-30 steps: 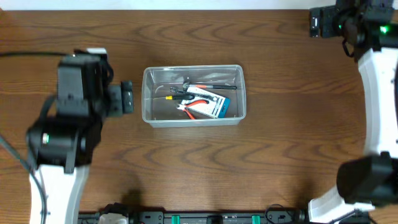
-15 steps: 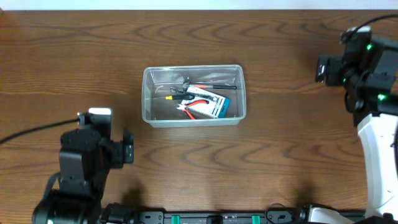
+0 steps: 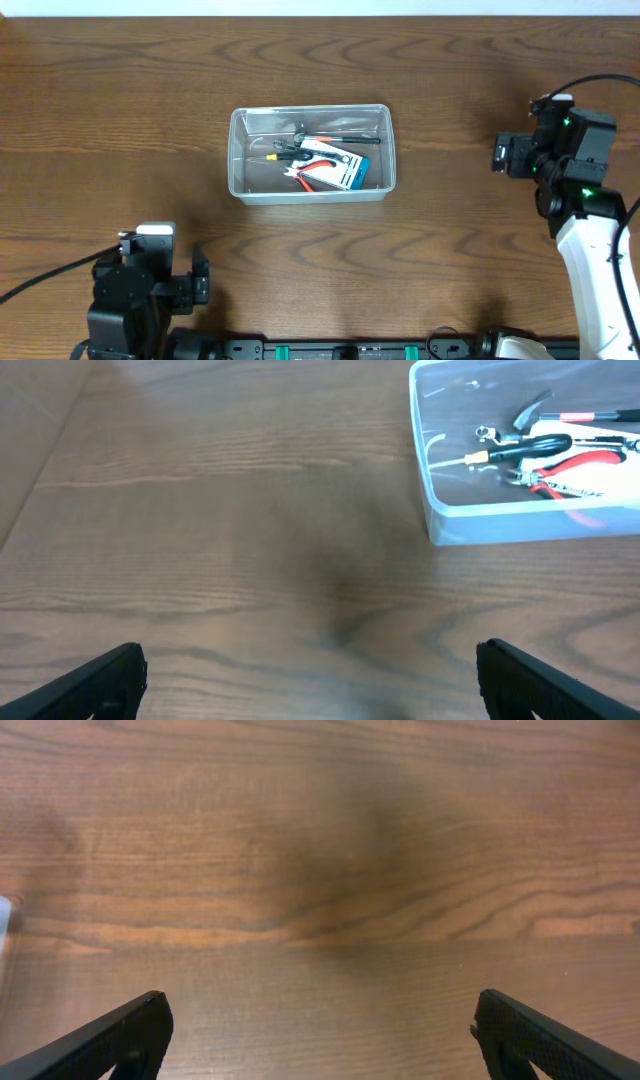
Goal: Pack container
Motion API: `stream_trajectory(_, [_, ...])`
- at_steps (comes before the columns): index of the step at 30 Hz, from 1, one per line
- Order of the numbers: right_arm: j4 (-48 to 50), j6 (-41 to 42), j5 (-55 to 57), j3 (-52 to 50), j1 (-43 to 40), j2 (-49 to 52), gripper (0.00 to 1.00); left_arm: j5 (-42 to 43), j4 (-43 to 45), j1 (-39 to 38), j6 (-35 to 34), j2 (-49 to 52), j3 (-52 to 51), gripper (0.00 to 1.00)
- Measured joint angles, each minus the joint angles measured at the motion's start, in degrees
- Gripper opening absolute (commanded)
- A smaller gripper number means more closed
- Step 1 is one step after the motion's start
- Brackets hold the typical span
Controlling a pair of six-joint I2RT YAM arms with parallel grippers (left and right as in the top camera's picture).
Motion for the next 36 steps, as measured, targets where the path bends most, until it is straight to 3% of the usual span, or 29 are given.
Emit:
stream_trajectory(20, [5.3,0.2,-1.7,-0.7,0.9,-2.0,0.99,0.0,-0.7,0.0,0.0,-0.3,0.0,0.98])
stream_trajectory(31, [8.2,0.2,-4.8,-0.7,10.5,-2.0,0.99,0.0,-0.7,0.0,0.0,-0.3,0.0,0.98])
stream_trajectory(36, [2.6,0.2,-6.2,-0.9,12.9,-2.0,0.99,0.0,-0.7,0.0,0.0,-0.3,0.0,0.98])
